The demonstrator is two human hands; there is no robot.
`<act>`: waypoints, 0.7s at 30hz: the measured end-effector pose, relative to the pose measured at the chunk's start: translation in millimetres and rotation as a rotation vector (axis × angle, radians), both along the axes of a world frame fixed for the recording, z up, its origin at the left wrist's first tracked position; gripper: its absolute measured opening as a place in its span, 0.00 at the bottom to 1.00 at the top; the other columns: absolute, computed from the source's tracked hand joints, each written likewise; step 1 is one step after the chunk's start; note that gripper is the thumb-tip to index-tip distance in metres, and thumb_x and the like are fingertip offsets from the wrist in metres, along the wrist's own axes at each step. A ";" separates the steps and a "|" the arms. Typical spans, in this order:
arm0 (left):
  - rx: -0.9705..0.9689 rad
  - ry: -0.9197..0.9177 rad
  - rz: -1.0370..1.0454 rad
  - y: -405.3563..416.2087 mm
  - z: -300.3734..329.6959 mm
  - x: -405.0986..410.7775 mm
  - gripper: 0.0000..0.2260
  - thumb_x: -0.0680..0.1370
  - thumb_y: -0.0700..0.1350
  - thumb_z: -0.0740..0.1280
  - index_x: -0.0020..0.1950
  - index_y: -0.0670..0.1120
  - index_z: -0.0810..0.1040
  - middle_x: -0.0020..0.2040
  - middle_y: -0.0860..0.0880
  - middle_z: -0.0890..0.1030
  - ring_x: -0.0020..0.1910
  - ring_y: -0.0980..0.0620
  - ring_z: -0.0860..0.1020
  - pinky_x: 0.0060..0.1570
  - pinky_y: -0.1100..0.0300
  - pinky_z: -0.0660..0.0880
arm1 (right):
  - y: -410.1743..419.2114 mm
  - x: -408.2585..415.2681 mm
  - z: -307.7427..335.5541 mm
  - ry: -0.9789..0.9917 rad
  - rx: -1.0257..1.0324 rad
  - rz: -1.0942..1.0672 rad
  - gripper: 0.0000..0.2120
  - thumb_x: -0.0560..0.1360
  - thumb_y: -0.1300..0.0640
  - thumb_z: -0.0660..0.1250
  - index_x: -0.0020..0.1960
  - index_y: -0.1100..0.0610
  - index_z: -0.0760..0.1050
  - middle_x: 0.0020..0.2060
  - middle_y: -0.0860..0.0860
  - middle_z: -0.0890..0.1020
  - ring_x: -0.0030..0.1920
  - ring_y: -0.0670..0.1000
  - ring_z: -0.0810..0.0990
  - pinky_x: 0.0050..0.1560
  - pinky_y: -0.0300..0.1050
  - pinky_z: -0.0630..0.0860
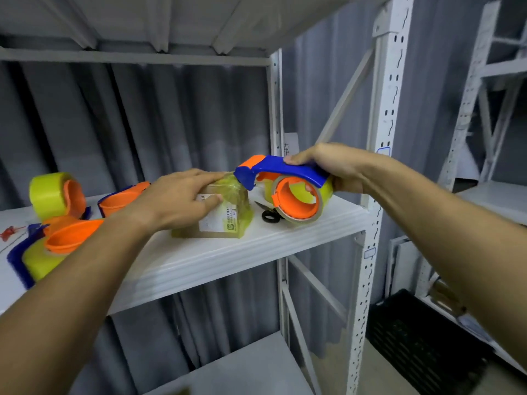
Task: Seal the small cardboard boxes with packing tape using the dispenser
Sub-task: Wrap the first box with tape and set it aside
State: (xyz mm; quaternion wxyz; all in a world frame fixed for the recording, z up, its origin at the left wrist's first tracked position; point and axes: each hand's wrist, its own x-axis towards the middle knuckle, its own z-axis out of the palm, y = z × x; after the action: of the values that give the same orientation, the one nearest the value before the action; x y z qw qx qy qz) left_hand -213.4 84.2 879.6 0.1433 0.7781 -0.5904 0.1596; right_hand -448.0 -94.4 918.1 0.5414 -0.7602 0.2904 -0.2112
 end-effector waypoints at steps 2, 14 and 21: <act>0.032 -0.036 0.022 -2.6 -0.2 -2.4 0.29 0.78 0.67 0.58 0.78 0.69 0.54 0.70 0.56 0.73 0.66 0.49 0.73 0.64 0.52 0.69 | 1.1 0.7 -2.0 -0.009 0.007 -0.004 0.14 0.76 0.53 0.70 0.57 0.59 0.81 0.42 0.56 0.86 0.33 0.50 0.83 0.36 0.43 0.81; 0.050 -0.023 0.057 -10.5 2.1 -13.4 0.28 0.78 0.69 0.58 0.77 0.64 0.65 0.74 0.61 0.71 0.71 0.50 0.70 0.67 0.46 0.70 | -14.8 -27.7 5.3 0.023 -0.076 -0.103 0.22 0.67 0.41 0.78 0.50 0.57 0.85 0.36 0.52 0.86 0.26 0.46 0.78 0.26 0.37 0.75; 0.103 -0.065 -0.019 -18.7 1.4 -15.4 0.27 0.82 0.60 0.58 0.79 0.50 0.63 0.77 0.51 0.67 0.76 0.48 0.65 0.73 0.49 0.65 | -12.7 -18.9 11.3 0.167 -0.150 -0.036 0.20 0.70 0.42 0.77 0.49 0.59 0.83 0.37 0.54 0.86 0.27 0.49 0.80 0.28 0.40 0.77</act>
State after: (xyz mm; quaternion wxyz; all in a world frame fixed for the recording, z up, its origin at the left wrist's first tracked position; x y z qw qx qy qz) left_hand -228.8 65.5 881.0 0.0854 0.7730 -0.6097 0.1530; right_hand -466.9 -107.1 929.5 0.4528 -0.8083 0.3316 -0.1779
